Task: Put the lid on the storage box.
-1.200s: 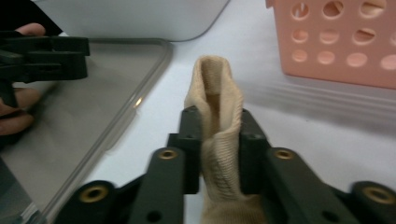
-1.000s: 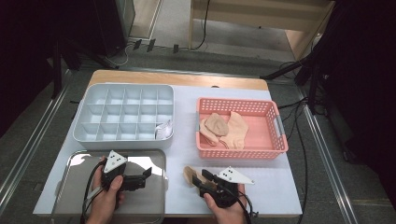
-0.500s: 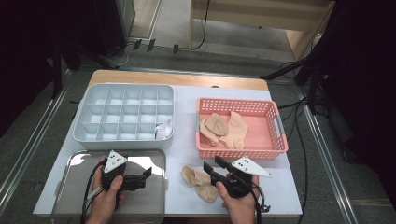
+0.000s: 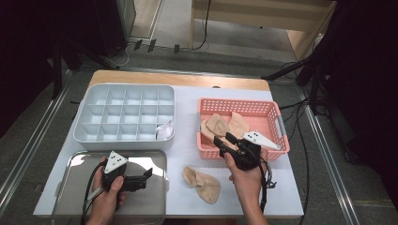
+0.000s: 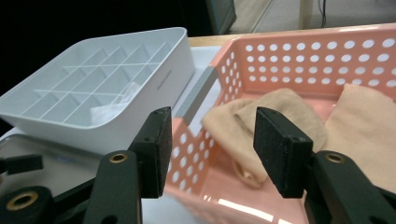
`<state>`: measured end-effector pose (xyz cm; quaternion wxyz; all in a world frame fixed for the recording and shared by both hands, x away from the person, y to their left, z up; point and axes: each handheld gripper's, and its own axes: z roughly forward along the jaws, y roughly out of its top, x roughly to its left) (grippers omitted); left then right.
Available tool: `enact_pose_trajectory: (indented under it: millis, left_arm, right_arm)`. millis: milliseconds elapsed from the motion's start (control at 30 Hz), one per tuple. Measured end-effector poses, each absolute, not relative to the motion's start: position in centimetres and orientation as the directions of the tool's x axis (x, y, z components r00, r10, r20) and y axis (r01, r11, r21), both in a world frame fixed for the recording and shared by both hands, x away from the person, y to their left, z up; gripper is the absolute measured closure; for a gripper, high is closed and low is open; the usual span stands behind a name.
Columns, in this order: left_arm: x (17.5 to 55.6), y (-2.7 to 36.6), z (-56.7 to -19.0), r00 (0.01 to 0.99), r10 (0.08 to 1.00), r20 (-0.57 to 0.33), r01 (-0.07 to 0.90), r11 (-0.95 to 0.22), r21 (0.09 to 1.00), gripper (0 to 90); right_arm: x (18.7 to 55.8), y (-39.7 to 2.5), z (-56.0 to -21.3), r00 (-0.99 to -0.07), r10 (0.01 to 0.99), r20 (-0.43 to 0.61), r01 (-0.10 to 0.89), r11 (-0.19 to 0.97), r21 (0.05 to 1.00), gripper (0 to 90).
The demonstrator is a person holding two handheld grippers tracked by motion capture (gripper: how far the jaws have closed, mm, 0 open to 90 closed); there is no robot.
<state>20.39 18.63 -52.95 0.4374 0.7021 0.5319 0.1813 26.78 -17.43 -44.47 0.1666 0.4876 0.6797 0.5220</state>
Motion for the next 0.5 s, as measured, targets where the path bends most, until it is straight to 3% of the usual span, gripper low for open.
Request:
enact_pose_trajectory:
  millis: [500]
  left_arm:
    - [20.4,18.7,-52.9,0.370,0.905,-0.210,0.591,-0.055,0.805,0.0]
  right_arm:
    - [31.4,-16.5,-45.3,-0.408,0.875,0.261,0.545,0.004,0.838,47.1]
